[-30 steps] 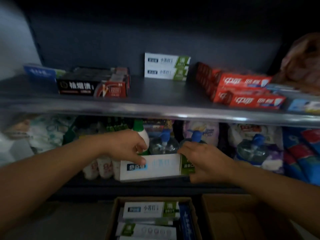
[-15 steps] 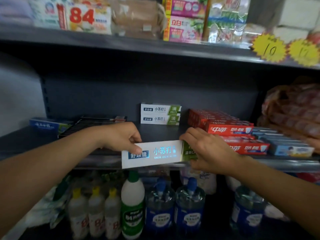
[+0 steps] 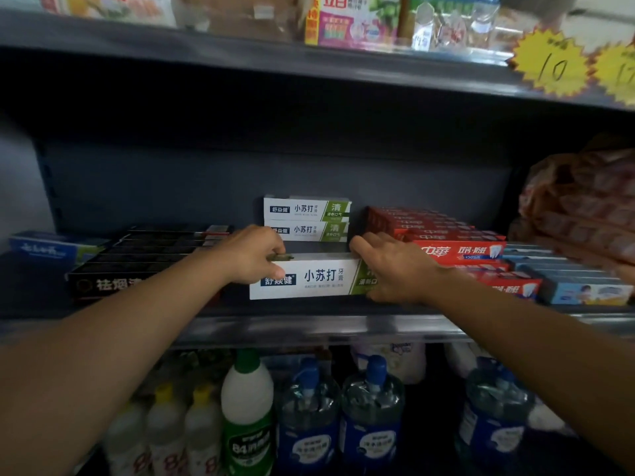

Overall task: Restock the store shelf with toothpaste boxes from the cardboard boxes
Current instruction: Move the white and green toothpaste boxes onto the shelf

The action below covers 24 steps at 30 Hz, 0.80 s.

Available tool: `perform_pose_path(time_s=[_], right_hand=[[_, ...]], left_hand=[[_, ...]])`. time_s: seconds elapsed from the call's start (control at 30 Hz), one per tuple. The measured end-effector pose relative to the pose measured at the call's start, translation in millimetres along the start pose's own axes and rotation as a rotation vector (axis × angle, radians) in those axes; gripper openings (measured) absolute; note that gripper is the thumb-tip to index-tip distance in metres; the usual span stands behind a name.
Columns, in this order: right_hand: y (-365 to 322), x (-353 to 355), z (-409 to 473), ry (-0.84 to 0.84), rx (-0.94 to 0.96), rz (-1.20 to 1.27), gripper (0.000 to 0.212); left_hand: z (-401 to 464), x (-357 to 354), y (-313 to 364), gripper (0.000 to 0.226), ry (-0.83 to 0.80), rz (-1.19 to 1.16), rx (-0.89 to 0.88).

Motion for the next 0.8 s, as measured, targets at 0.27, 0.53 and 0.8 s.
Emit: perform_pose_path(time_s=[0.27,0.53,0.8], right_hand=[[15.5,-33.9,26.8,-0.055,0.018,-0.033,0.077],[27.4,-46.9,42.8,-0.068,0.010,-0.038,0.073],[35.6,-55.9,58.6,-0.062,-0.023,-0.082,0.072]], left_hand=[[35.4,-30.4,-11.5,0.032,-0.007,0.002,0.020],[48.2,-27.9,-18.0,0.050,0.023,0.070,0.014],[58.1,-19.2,-18.5,0.023,0.167,0.272,0.019]])
Point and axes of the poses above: each hand's wrist, its own z-axis towards the middle knuckle, its own x-axis out of the back of the hand, y = z × x, the point moved 6 cm from there along z, towards the middle knuckle, and after that the axes turned 14 degrees about x, right-handed, at the moved point
